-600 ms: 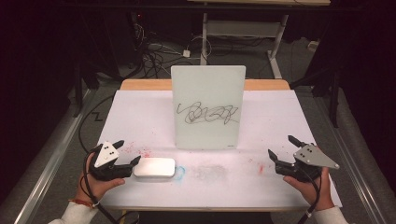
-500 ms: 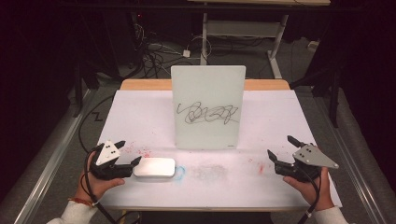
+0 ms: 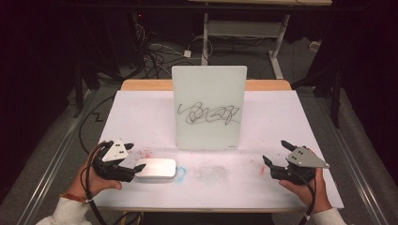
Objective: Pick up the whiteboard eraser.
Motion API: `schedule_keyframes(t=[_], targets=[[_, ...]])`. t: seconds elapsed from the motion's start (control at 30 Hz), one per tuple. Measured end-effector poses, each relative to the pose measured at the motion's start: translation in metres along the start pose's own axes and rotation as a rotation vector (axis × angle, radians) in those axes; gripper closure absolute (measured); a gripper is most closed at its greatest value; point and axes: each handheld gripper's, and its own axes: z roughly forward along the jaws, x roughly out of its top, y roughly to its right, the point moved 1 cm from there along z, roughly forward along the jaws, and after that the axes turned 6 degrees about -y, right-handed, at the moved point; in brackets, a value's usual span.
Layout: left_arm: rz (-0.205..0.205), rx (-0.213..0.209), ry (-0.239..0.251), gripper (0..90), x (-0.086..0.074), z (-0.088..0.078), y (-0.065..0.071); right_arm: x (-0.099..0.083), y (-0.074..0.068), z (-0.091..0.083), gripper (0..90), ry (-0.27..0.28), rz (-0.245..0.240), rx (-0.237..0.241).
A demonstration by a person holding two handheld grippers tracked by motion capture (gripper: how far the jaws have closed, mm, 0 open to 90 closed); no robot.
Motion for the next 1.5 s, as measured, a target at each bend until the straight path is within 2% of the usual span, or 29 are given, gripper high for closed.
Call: schedule_keyframes(t=[0.17, 0.27, 0.33, 0.37, 0.5, 0.6, 0.7, 0.93, 1.1, 1.17, 1.5], targets=[[0.116, -0.097, -0.117, 20.0, 0.021, 0.018, 0.012, -0.002, -0.003, 0.004, 21.0, -0.020, -0.013, 0.025], [0.161, -0.131, -0.193, 20.0, 0.031, 0.033, 0.014, -0.002, -0.005, 0.005, 21.1, -0.029, -0.018, 0.036], [0.169, -0.140, -0.208, 20.0, 0.034, 0.037, 0.014, -0.003, -0.006, 0.006, 21.0, -0.032, -0.015, 0.038], [0.189, -0.163, -0.235, 20.0, 0.039, 0.045, 0.014, -0.003, -0.007, 0.006, 21.0, -0.036, -0.020, 0.045], [0.201, -0.191, -0.284, 20.0, 0.045, 0.060, 0.009, -0.004, -0.007, 0.008, 21.1, -0.044, -0.030, 0.057], [0.213, -0.231, -0.306, 20.0, 0.046, 0.070, 0.007, -0.005, -0.009, 0.010, 21.1, -0.052, -0.032, 0.071], [0.236, -0.232, -0.338, 19.4, 0.046, 0.077, 0.007, -0.006, -0.011, 0.012, 21.3, -0.063, -0.039, 0.083], [0.278, -0.230, -0.335, 22.5, 0.048, 0.075, 0.008, -0.007, -0.012, 0.014, 21.7, -0.071, -0.051, 0.097], [0.318, -0.220, -0.351, 23.9, 0.049, 0.076, 0.009, -0.007, -0.012, 0.015, 21.8, -0.080, -0.058, 0.115], [0.319, -0.223, -0.350, 24.1, 0.048, 0.076, 0.008, -0.007, -0.013, 0.015, 22.1, -0.085, -0.057, 0.129], [0.313, -0.303, -0.331, 24.7, 0.049, 0.079, -0.001, -0.008, -0.016, 0.017, 22.4, -0.098, -0.065, 0.148]])
